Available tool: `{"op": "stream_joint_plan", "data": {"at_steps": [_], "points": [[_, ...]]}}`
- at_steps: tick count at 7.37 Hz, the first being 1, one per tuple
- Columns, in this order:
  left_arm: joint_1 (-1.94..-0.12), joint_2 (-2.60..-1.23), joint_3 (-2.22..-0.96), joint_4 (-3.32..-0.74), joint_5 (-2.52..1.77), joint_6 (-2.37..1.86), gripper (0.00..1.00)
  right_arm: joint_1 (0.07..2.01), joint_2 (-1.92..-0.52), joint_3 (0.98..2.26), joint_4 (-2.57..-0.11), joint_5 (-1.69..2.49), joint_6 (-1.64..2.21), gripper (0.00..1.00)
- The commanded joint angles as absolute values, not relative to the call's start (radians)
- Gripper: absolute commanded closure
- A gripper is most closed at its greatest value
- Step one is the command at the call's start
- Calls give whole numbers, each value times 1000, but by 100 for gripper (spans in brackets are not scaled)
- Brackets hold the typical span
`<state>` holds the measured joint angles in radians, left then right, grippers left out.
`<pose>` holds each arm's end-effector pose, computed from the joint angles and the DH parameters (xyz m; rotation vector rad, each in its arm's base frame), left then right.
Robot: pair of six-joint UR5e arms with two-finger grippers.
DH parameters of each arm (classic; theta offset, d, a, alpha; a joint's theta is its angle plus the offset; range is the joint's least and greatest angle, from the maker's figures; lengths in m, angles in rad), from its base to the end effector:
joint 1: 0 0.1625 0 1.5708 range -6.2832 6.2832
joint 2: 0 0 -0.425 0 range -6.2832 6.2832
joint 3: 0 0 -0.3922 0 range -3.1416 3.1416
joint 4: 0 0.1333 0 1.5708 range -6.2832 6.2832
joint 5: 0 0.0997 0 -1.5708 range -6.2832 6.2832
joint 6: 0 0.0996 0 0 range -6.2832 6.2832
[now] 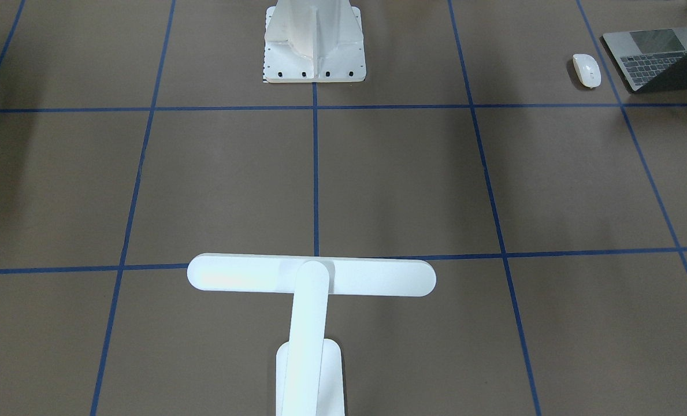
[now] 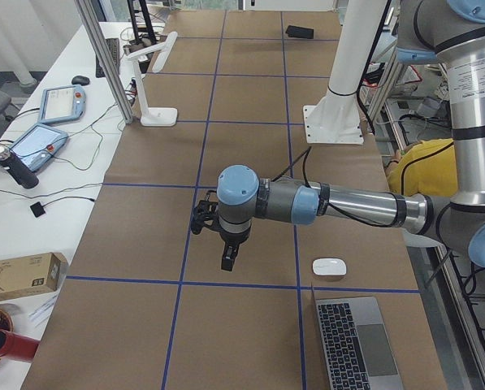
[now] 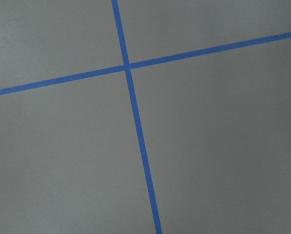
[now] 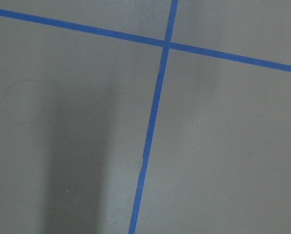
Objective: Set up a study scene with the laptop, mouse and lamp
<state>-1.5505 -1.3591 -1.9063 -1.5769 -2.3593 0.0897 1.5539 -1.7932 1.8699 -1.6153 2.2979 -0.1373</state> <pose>-0.0544 -0.4090 0.5863 0.1505 0.7834 0.1553 0.0603 -0.4004 0.6181 0.0745 -0.7247 -0.1590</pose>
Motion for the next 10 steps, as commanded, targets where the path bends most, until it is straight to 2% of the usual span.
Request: {"op": "stream_joint_plan", "data": {"at_steps": [1,6,8,10], "points": [[-1551,-1359,-1910,-1585,-2359,98,0,1554,-1793,1870,-1615,2298,-138,0],[-1560,-1362,-1898,-1583,-2350,98,0,1554,-1793,1870,-1614,2298,-140,0],[-1609,-1374,-1885,-1580,-2350,92,0,1554,-1793,1870,-1614,2298,-140,0],[-1733,-1377,-1845,-1583,-2314,95,0,1554,-1793,1865,-1614,2298,-140,0]]}}
